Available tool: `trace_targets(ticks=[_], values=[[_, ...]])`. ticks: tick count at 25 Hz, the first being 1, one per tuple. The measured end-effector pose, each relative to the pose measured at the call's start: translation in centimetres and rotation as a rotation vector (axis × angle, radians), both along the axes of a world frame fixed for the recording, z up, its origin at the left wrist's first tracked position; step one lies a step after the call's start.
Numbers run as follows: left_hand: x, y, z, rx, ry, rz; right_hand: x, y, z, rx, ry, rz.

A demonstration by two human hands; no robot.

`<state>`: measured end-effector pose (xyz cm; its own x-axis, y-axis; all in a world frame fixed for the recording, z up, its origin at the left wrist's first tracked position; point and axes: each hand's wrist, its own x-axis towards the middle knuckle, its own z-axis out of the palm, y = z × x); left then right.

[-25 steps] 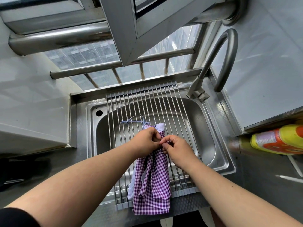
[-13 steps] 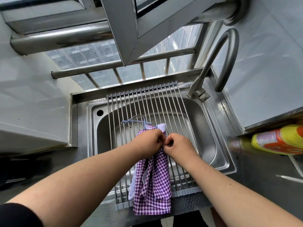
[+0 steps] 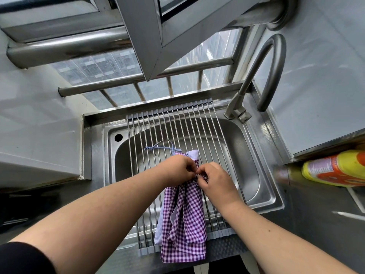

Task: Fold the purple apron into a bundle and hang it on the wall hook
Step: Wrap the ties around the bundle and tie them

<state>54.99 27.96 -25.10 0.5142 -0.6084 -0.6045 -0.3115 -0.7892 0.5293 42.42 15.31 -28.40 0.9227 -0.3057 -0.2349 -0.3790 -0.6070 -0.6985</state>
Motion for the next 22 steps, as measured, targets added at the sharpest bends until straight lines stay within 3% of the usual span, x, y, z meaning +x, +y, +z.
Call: trace_targets(ticks=[7,22], values=[[-0.4,0.2,0.0,0.032,-0.093,-0.042,-0.2,-0.7,-0.1,0.033,0.045,-0.062],[-0.3,1.4,-0.1,0.044,-0.098,-0.012,0.2,-0.3,1.2,-0.037,0.398,0.117]])
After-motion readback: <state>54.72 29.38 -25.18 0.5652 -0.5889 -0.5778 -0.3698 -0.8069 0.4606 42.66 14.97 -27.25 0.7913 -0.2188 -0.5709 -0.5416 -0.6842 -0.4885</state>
